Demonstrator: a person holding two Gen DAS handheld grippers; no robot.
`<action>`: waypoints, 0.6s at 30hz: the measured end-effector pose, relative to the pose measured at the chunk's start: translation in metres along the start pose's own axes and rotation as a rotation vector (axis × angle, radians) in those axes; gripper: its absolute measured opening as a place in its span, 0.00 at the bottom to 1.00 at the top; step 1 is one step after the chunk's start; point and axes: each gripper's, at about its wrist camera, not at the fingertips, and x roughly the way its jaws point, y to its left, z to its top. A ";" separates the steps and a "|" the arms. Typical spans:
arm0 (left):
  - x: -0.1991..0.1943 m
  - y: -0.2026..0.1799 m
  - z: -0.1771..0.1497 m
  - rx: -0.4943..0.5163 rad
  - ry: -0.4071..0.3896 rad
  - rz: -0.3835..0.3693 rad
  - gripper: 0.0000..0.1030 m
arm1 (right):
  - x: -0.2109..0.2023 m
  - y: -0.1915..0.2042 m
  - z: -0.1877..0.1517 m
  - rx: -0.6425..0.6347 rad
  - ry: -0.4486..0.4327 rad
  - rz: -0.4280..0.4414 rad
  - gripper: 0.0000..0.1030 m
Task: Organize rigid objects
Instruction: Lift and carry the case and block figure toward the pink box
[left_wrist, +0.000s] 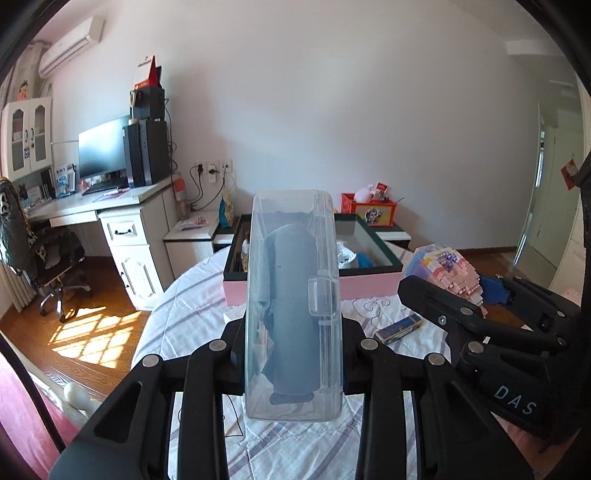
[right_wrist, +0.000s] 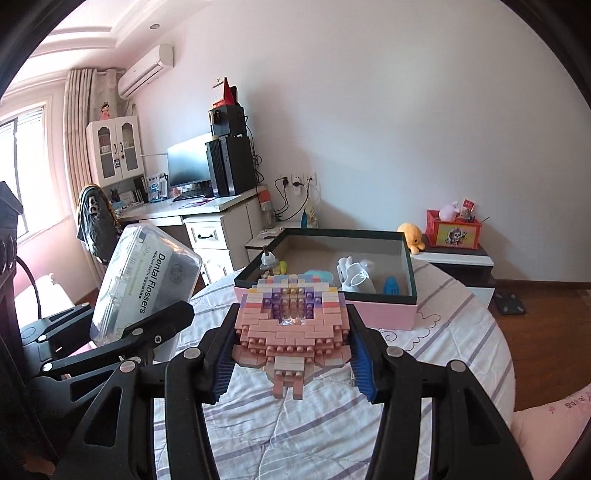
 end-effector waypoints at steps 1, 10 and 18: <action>-0.009 -0.002 0.002 0.003 -0.017 -0.001 0.32 | -0.009 0.003 0.002 -0.002 -0.021 -0.004 0.53; -0.077 -0.016 0.016 0.048 -0.159 0.020 0.32 | -0.073 0.025 0.014 -0.040 -0.127 -0.058 0.53; -0.121 -0.026 0.022 0.064 -0.252 0.022 0.32 | -0.113 0.041 0.024 -0.075 -0.202 -0.102 0.53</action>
